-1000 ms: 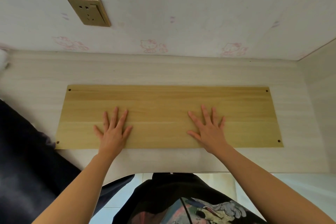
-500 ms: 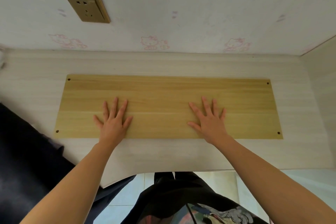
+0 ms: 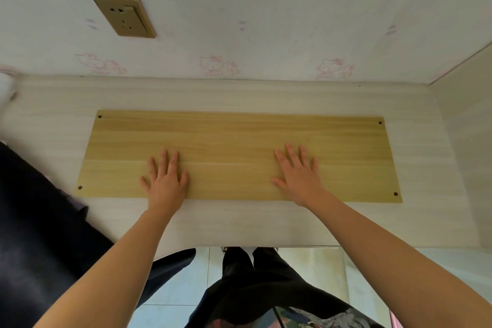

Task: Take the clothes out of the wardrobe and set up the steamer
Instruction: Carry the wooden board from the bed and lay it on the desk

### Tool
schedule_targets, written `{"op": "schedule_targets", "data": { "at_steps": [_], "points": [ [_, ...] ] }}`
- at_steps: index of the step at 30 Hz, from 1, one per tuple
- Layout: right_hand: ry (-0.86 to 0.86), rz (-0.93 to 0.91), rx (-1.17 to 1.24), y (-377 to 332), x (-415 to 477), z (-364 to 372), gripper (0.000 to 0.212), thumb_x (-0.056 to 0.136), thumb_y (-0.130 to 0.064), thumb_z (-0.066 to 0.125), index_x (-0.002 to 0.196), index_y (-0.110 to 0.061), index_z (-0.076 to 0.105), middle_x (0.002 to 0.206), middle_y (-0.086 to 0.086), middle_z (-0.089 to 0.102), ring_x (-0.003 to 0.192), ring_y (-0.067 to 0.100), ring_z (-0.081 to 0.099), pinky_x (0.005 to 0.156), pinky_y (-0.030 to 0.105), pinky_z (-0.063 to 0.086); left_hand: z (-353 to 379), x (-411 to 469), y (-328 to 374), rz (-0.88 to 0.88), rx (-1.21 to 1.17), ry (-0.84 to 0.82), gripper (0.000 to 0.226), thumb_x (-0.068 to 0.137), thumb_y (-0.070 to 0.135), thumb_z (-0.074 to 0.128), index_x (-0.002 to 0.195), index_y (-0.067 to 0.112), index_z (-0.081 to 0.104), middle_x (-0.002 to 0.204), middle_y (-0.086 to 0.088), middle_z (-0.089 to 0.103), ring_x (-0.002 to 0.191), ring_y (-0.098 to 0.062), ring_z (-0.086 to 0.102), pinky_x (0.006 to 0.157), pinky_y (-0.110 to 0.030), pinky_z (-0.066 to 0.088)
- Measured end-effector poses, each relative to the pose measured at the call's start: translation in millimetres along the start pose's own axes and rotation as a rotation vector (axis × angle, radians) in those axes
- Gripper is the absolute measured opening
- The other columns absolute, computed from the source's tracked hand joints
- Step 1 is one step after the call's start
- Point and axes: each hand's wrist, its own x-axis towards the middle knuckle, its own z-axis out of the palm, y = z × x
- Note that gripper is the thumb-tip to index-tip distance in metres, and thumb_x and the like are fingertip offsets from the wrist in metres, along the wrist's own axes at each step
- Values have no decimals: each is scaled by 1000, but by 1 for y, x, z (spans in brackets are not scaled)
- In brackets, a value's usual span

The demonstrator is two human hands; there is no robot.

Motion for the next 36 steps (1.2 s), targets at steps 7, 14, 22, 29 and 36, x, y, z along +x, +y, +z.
{"op": "schedule_targets", "data": {
  "at_steps": [7,14,22,29,36],
  "points": [
    [32,-58,34,15,-26,3,67,98,-43,39,151,-13,12,161,6,5,147,31,1,117,50,14,28,-52,43,-34,-21,33,56,98,42,39,149,24,25,161,2,10,147,-28,2,112,-55,10],
    [33,-35,-17,24,-70,14,59,100,-38,37,148,-10,19,159,7,13,145,30,13,115,46,20,49,-102,82,166,24,23,48,97,32,42,144,23,34,157,-2,22,143,-30,16,108,-55,21],
    [49,123,31,6,-127,46,53,99,-26,40,146,-7,24,152,11,29,142,30,21,115,45,21,58,-139,72,453,115,16,51,85,22,63,133,13,50,135,-7,54,127,-32,46,99,-52,38],
    [88,285,98,-31,-199,84,52,97,-25,42,145,-11,27,147,9,38,139,27,28,114,41,25,58,-181,38,652,148,-19,48,95,26,47,142,16,42,137,-1,51,134,-25,38,110,-46,26],
    [252,363,207,-51,-286,112,46,100,-27,36,142,-10,33,139,9,46,132,26,38,112,37,28,59,-221,33,950,197,-9,43,88,24,61,129,11,57,110,-1,67,106,-22,61,90,-40,50]
  ]
}}
